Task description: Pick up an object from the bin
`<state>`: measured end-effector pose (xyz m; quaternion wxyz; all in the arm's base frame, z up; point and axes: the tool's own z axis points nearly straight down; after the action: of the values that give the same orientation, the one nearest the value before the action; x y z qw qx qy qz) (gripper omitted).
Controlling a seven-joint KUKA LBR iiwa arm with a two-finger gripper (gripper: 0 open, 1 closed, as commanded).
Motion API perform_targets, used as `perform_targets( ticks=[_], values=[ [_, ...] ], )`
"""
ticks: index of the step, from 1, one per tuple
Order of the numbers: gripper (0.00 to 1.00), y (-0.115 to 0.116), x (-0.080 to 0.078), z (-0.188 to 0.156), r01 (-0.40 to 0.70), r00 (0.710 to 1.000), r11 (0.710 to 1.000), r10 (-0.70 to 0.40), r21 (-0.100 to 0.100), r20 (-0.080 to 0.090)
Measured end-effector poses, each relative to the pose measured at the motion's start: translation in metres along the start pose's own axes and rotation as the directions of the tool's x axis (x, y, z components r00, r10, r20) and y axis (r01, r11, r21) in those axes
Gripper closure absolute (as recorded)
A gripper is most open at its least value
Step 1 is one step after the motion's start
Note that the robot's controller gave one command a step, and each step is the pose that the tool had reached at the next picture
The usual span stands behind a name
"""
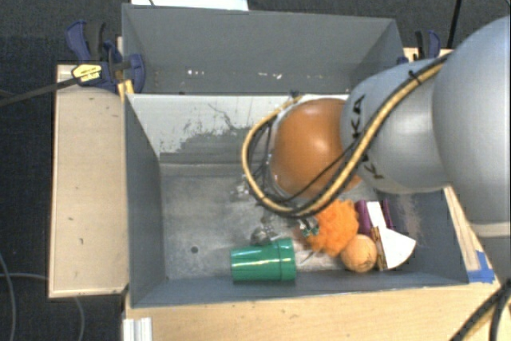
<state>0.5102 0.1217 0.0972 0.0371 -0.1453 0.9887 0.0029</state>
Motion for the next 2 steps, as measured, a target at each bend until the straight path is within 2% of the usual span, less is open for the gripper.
perform_targets(
  ticks=[1, 2],
  values=[
    [0.0, 0.017, 0.0, 0.003, -0.145, 0.989, 0.989, 0.145, -0.003, -0.001],
    [0.0, -0.004, 0.003, 0.006, 0.045, 0.999, 0.999, -0.045, -0.004, 0.003]
  ],
)
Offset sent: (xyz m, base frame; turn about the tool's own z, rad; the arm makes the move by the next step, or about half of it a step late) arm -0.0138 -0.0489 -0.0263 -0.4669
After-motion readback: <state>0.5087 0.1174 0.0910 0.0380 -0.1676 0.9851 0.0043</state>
